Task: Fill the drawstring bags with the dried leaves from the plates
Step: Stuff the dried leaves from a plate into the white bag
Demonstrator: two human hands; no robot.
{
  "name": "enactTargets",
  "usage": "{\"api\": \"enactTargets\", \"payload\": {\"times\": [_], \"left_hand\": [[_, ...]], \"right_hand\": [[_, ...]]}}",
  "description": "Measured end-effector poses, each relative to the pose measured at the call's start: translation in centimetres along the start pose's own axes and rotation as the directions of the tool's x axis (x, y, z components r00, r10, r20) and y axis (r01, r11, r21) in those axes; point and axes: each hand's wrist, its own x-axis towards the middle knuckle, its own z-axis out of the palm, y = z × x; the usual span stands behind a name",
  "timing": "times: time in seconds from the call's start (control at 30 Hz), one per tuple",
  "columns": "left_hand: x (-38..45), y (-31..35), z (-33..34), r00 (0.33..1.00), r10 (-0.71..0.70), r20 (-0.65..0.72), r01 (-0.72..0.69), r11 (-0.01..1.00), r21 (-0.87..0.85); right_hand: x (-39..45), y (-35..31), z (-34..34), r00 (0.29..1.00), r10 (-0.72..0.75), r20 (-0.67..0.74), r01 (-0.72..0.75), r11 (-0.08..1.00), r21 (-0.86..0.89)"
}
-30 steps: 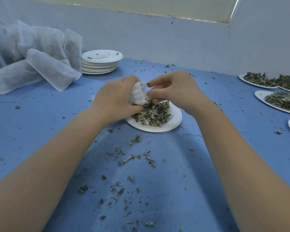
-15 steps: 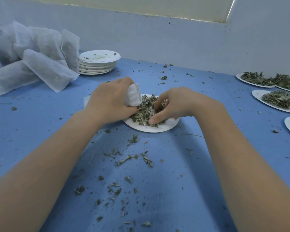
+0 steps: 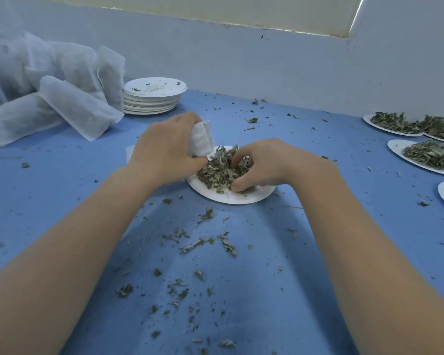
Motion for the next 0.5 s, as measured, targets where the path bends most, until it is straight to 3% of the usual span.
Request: {"api": "enactTargets", "payload": {"times": [0.17, 0.4, 0.5], "left_hand": [[0.0, -0.1, -0.1, 1.000, 0.008, 0.008, -0.008, 1.000, 0.013], [0.0, -0.1, 0.0, 0.998, 0.012, 0.056, -0.014, 0.999, 0.044], [-0.1, 0.0, 0.1, 0.995, 0.063, 0.072, -0.070, 0.992, 0.103]], "right_hand": [[0.4, -0.4, 0.3, 0.994, -0.073, -0.087, 0.074, 0.997, 0.016], [-0.4, 0.5, -1.0, 0.968, -0.010, -0.250, 0.071, 0.969, 0.235], [-0.9, 0.1, -1.9, 0.939, -0.001, -0.343, 0.082, 0.972, 0.221]]}}
